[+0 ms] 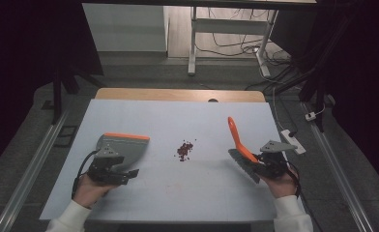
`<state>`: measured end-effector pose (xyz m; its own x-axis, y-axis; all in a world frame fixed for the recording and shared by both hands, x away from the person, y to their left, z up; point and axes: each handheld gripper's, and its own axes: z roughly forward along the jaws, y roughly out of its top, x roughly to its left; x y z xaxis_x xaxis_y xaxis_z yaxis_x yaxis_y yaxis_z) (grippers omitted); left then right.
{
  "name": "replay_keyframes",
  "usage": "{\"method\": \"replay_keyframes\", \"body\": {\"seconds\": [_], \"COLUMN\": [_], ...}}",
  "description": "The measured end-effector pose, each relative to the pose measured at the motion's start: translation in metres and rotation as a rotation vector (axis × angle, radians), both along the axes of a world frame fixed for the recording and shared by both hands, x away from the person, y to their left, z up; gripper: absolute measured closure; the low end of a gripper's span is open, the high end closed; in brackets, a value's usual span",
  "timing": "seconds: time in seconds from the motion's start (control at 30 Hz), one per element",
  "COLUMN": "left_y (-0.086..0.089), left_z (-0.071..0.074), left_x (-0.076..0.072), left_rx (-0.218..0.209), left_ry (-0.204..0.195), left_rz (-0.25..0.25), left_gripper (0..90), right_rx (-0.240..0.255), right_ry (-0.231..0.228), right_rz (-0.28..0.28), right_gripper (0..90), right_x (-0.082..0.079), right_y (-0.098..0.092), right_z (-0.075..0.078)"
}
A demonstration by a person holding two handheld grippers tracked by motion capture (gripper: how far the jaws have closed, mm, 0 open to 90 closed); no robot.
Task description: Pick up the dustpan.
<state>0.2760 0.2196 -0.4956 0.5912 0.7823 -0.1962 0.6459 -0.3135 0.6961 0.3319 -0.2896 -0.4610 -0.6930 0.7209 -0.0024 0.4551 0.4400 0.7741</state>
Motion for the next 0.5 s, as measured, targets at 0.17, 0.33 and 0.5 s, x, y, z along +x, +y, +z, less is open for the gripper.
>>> {"method": "replay_keyframes", "body": {"seconds": [0.17, 0.33, 0.5], "left_y": [0.0013, 0.0017, 0.0005], "left_z": [-0.0002, -0.0005, 0.0002], "left_x": [0.0001, 0.0009, 0.0008], "left_rx": [0.002, -0.001, -0.001], "left_ry": [0.004, 0.017, 0.019], "left_rz": [0.003, -0.008, -0.019], "left_gripper": [18.8, 18.8, 18.9], "right_rx": [0.000, -0.003, -0.006], "right_ry": [-0.002, -0.001, -0.002], "right_rz": [-0.002, -0.004, -0.007], "right_gripper": [70.2, 70.2, 70.2], "right_x": [-0.0012, -0.0017, -0.0013], "right_y": [-0.0001, 0.0008, 0.0012], "right_z": [0.0009, 0.0012, 0.0009]}}
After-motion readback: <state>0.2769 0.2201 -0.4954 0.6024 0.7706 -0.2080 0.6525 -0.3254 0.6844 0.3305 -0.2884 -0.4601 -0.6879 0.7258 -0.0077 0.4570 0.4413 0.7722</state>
